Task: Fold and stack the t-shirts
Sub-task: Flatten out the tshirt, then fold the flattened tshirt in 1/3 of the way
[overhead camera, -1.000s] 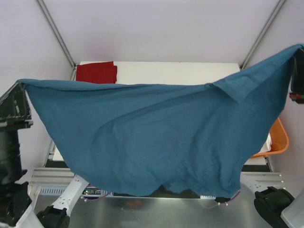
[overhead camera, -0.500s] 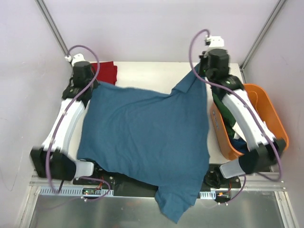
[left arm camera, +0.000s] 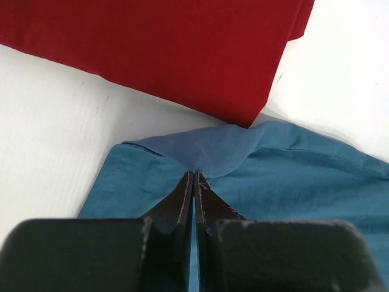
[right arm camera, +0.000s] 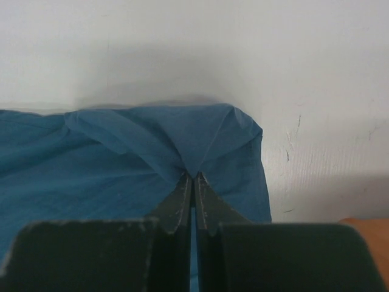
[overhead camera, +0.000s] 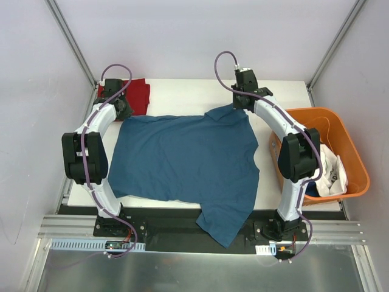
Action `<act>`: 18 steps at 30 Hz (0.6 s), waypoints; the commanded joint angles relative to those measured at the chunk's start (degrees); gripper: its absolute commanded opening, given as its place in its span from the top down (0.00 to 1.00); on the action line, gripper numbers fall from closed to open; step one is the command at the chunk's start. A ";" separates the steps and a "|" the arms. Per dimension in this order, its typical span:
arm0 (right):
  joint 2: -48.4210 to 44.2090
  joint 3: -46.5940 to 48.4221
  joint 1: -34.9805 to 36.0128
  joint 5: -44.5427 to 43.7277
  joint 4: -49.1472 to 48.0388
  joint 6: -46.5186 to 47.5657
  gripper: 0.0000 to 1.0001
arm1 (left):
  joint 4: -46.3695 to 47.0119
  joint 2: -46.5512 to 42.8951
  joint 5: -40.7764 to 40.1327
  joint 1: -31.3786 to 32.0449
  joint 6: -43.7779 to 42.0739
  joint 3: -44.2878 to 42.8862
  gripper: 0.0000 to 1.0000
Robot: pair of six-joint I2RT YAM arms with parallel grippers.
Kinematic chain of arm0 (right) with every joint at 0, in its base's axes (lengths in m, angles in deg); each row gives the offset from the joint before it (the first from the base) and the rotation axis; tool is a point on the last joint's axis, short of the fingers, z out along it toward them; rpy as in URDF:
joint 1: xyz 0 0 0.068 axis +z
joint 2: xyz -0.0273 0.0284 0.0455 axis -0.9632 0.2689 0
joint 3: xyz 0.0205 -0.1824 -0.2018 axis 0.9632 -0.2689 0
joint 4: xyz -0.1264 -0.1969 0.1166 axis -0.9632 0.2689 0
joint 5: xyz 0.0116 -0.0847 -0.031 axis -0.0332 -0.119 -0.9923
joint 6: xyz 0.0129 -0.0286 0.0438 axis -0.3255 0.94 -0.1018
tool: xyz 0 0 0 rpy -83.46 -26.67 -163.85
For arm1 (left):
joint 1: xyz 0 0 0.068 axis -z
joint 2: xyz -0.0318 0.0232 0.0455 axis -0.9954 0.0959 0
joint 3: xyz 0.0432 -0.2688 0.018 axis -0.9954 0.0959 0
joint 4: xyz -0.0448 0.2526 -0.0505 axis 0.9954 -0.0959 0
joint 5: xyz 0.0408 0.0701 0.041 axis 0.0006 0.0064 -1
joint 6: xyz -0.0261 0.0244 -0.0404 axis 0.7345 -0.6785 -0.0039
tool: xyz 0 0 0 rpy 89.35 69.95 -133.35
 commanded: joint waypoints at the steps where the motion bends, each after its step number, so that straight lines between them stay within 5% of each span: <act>1: -6.02 0.21 -0.05 1.00 -0.36 -2.44 0.99 | 0.64 -2.62 0.95 -1.03 1.02 1.70 1.00; 18: -32.29 -22.11 -0.05 5.48 9.74 -10.09 0.99 | 0.55 -24.68 -7.04 -4.10 8.84 22.98 1.00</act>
